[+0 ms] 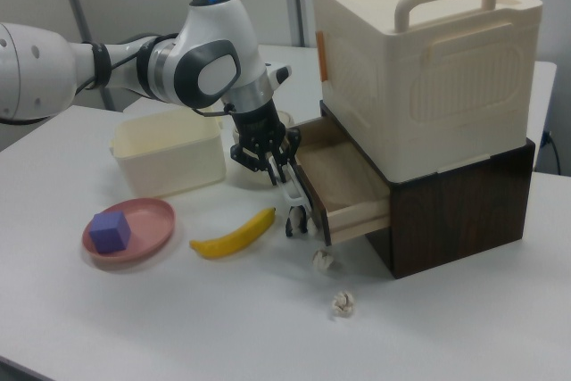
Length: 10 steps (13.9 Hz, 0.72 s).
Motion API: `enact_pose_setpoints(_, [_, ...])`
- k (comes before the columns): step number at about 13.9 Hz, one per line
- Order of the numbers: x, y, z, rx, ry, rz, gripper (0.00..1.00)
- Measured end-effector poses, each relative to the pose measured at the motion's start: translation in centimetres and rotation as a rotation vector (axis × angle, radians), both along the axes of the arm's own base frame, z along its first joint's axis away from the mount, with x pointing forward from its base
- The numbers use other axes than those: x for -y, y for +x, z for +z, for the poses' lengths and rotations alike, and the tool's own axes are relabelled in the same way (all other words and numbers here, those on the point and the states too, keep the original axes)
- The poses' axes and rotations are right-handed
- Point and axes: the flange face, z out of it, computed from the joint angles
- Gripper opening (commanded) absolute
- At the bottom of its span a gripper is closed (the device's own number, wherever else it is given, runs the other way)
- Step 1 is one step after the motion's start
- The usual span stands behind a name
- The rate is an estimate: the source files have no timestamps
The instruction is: Slide open the drawer
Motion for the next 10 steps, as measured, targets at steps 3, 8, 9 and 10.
enact_pose_setpoints(3, [-0.5, -0.3, 0.0, -0.022, 0.006, 0.004, 0.39])
enact_pose_setpoints(8, [-1.4, -0.8, 0.7, -0.047, 0.019, 0.011, 1.0])
enact_pose_setpoints(9, [-1.4, -0.9, 0.8, -0.046, 0.019, 0.011, 1.0])
enact_pose_setpoints(10, [-1.4, -0.9, 0.8, -0.046, 0.02, 0.011, 1.0])
